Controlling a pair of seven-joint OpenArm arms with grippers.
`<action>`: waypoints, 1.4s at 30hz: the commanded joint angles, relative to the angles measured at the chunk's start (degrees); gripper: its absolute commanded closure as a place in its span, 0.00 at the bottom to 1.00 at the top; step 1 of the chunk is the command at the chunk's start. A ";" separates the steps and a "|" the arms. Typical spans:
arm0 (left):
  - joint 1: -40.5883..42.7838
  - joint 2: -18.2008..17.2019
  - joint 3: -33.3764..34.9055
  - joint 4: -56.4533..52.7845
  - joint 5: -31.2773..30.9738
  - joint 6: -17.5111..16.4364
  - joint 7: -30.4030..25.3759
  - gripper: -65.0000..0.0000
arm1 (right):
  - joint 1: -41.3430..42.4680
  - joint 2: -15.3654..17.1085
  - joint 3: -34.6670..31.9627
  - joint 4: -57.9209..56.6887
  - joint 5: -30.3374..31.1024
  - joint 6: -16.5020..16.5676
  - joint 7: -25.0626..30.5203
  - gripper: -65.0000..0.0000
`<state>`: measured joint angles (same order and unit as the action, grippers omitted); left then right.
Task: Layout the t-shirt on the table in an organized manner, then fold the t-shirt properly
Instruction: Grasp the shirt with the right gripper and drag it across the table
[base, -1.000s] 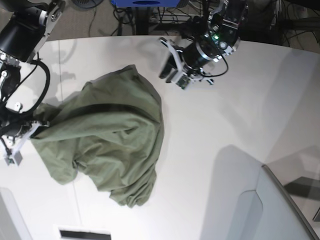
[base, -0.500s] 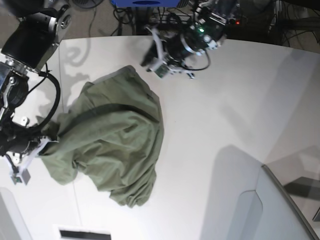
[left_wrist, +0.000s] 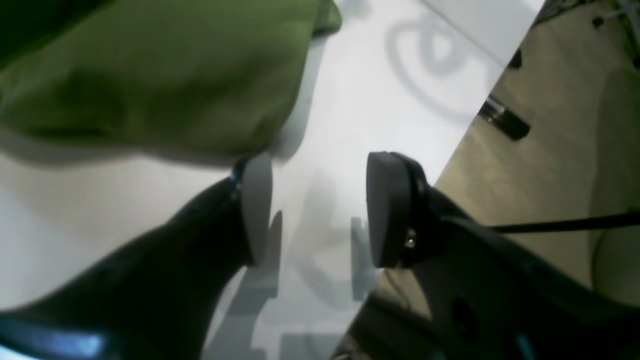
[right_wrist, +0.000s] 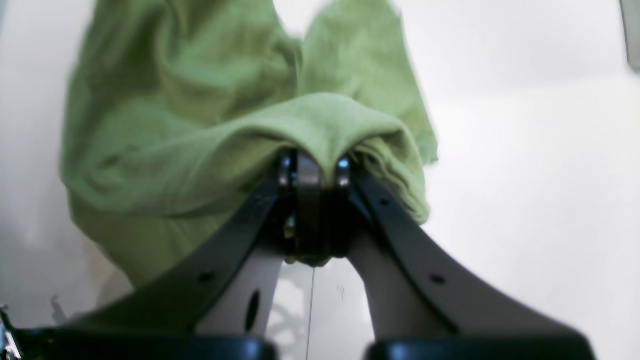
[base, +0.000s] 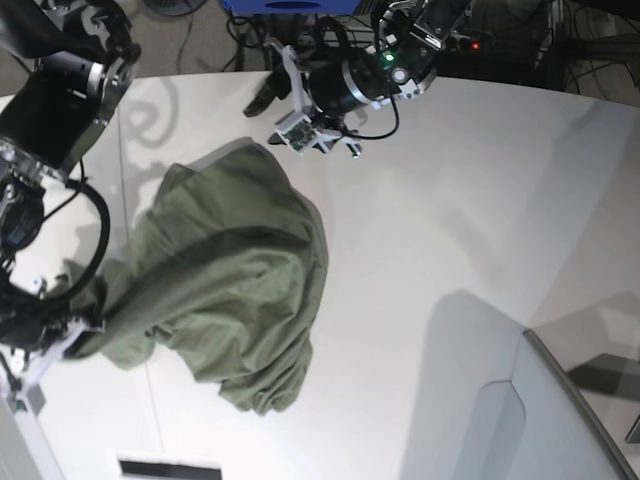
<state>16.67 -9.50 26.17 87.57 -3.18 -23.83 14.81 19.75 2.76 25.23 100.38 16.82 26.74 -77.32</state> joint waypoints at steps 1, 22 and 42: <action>-0.01 0.13 -0.20 1.00 -0.73 -0.12 -1.31 0.61 | 2.36 0.18 -0.13 0.94 0.72 -0.32 1.14 1.00; 10.37 -8.04 -30.79 3.81 -0.73 -0.12 -1.31 1.00 | 25.31 -9.05 -30.64 -17.70 0.81 -0.41 17.93 1.00; 10.81 -7.69 -33.78 3.73 -0.73 -0.12 -1.31 1.00 | 40.78 8.53 -18.42 -32.91 0.37 -0.59 24.79 1.00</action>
<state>27.49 -16.60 -7.42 90.48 -3.33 -24.03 14.50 57.76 11.53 6.85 66.37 15.66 25.98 -54.68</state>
